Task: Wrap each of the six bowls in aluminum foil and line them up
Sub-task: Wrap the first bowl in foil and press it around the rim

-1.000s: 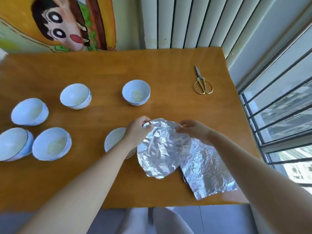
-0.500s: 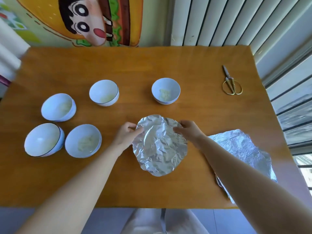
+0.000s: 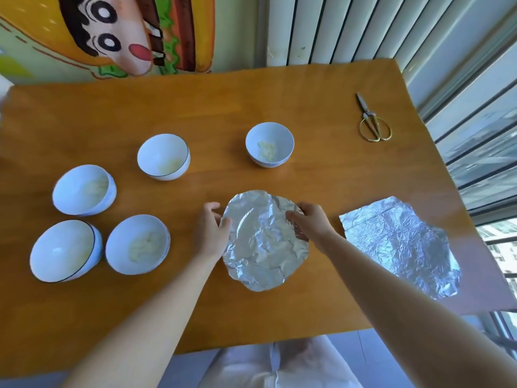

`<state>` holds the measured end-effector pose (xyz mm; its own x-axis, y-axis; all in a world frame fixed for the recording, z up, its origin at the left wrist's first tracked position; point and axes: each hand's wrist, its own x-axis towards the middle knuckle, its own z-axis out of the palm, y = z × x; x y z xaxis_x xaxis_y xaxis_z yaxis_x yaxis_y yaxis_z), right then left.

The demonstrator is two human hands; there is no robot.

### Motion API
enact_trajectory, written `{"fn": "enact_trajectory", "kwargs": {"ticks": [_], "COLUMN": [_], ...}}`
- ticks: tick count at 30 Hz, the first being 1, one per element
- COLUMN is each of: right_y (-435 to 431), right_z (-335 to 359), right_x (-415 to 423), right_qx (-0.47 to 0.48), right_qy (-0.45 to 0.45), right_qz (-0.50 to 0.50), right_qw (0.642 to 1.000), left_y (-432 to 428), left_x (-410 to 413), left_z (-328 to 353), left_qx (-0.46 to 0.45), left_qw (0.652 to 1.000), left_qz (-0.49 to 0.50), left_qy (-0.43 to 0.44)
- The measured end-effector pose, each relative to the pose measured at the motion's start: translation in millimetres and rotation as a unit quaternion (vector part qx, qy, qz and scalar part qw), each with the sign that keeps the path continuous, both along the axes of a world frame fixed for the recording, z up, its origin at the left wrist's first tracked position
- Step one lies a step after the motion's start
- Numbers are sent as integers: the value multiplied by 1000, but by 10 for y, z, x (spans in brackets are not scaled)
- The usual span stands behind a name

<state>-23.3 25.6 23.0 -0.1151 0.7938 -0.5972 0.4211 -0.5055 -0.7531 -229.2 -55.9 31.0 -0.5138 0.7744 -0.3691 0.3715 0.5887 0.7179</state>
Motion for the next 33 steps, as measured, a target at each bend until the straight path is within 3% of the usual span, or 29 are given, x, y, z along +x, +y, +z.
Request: {"fn": "enact_trajectory", "kwargs": {"ticks": [3,6,9,13,21,23,24,26,27,31,33], "right_y": [-42,-76,-100,-101,-102,-139,-155,-189,-199,-305,-333], "right_z": [1,-8,4,23,17,47,61,87,110,64,-22], "right_x": [-55,-113,-147,-50,81,64,59,29,-10,-157,-137], "right_qx": [7,12,12,5,-9,78,183,389,439,433,368], "right_qy": [-9,-16,-17,-9,8,-32,-77,-121,-124,-168,-204], "right_qz": [-20,-20,-17,-2,32,41,61,138,188,391,441], "right_qw": [1000,1000,1000,1000,999,996,978,903,870,794,792], "left_y": [-77,-159,-240,-287,-304,-315,-317,-319,-318,-310,-312], "left_x": [63,225,413,515,553,559,564,568,567,576,579], "left_z": [3,28,-16,-125,-215,-232,-237,-242,-246,-258,-264], "left_qx": [75,128,68,-47,-47,-44,-43,-34,-32,-32,-24], "left_qw": [982,938,906,883,880,880,880,883,884,881,884], "left_qz": [-36,-175,-296,-342,-333,-331,-329,-322,-321,-317,-312], "left_qy": [168,271,296,319,336,339,340,339,339,351,347]}}
